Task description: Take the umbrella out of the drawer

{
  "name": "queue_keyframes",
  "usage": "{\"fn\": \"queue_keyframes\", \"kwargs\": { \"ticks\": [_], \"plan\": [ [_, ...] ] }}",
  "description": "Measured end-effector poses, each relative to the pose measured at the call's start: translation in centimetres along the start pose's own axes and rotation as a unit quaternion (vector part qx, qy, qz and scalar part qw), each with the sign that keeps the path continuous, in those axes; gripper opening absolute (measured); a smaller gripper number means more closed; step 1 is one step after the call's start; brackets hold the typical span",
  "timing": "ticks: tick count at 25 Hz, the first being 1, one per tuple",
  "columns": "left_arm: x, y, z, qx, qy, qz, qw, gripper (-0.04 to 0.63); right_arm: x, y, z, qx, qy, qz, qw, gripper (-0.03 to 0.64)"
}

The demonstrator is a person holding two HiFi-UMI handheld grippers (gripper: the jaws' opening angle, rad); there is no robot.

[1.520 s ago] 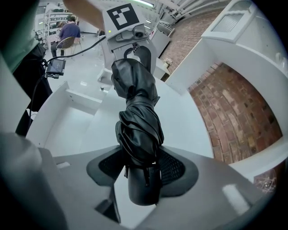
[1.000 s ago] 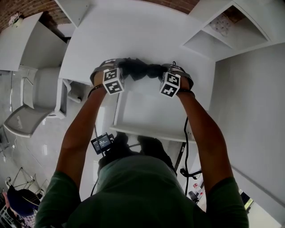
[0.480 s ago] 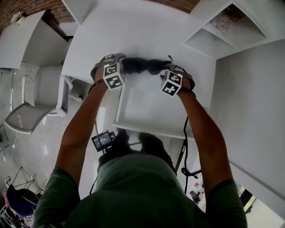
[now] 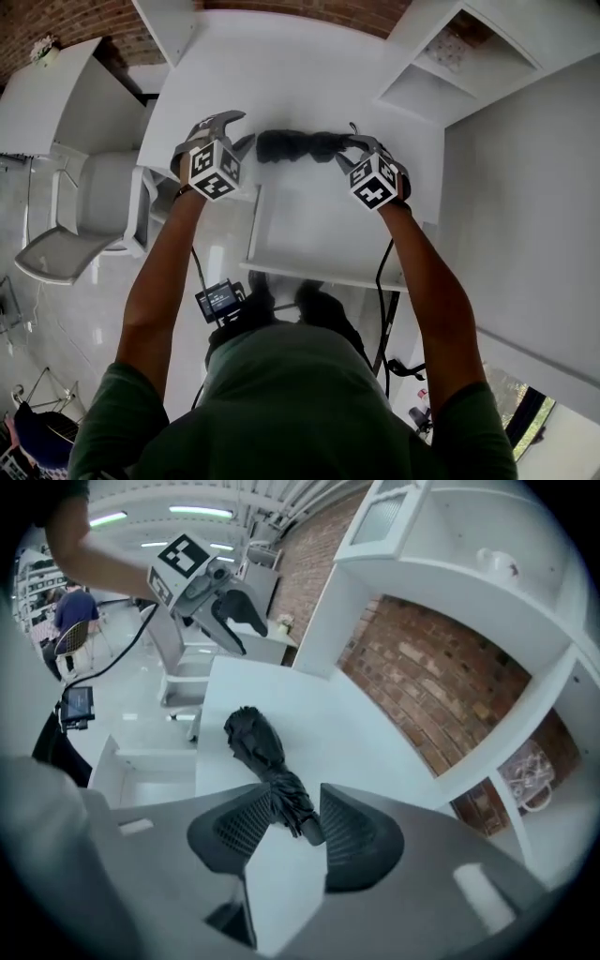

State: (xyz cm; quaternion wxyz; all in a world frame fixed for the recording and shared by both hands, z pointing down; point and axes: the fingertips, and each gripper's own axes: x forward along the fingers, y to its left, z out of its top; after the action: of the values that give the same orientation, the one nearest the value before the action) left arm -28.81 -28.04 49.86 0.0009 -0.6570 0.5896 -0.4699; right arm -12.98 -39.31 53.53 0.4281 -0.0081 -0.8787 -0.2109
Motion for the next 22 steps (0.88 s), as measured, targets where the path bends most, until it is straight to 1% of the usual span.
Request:
{"fn": "queue_keyframes", "kwargs": {
  "ticks": [3,6,9,11,13,14,17,19,20,22],
  "plan": [
    [-3.6,1.8,2.2,-0.013,-0.038,0.04,0.9984,0.156,-3.7,-0.9,2.7,0.031,-0.054,-0.035,0.997,0.146],
    [-7.9,2.8,4.8,-0.046,-0.087,0.061,0.9933,0.107,-8.5,-1.0,5.7,0.062,-0.116,-0.06,0.989,0.109],
    [-12.2,3.7,7.7,-0.065,-0.141,0.075,0.9851,0.052,-14.2,-1.4,9.0,0.093,-0.183,-0.086,0.975,0.046],
    [-15.0,4.0,9.7,-0.085,-0.179,0.074,0.9774,0.004,-18.1,-1.4,10.9,0.109,-0.225,-0.102,0.963,0.012],
    [-17.8,4.0,11.7,-0.114,-0.218,0.064,0.9671,0.003,-21.9,-1.2,12.5,0.123,-0.263,-0.115,0.95,0.008],
    [-19.2,4.0,12.6,-0.131,-0.239,0.058,0.9606,0.003,-23.6,-1.0,13.1,0.131,-0.28,-0.119,0.944,0.008],
    [-23.1,4.0,15.1,-0.184,-0.297,0.034,0.9364,0.003,-28.4,-0.1,14.4,0.155,-0.316,-0.126,0.927,0.007],
    [-25.5,3.8,16.3,-0.208,-0.327,0.017,0.9217,0.003,-31.0,0.6,14.9,0.159,-0.333,-0.128,0.921,0.007],
    [-26.6,3.7,16.8,-0.216,-0.338,0.009,0.9158,0.003,-32.1,1.1,15.2,0.158,-0.339,-0.128,0.919,0.006],
    [-28.6,3.5,17.7,-0.225,-0.356,-0.003,0.9069,0.003,-34.1,2.1,15.8,0.157,-0.347,-0.127,0.916,0.007]
  ]
}}
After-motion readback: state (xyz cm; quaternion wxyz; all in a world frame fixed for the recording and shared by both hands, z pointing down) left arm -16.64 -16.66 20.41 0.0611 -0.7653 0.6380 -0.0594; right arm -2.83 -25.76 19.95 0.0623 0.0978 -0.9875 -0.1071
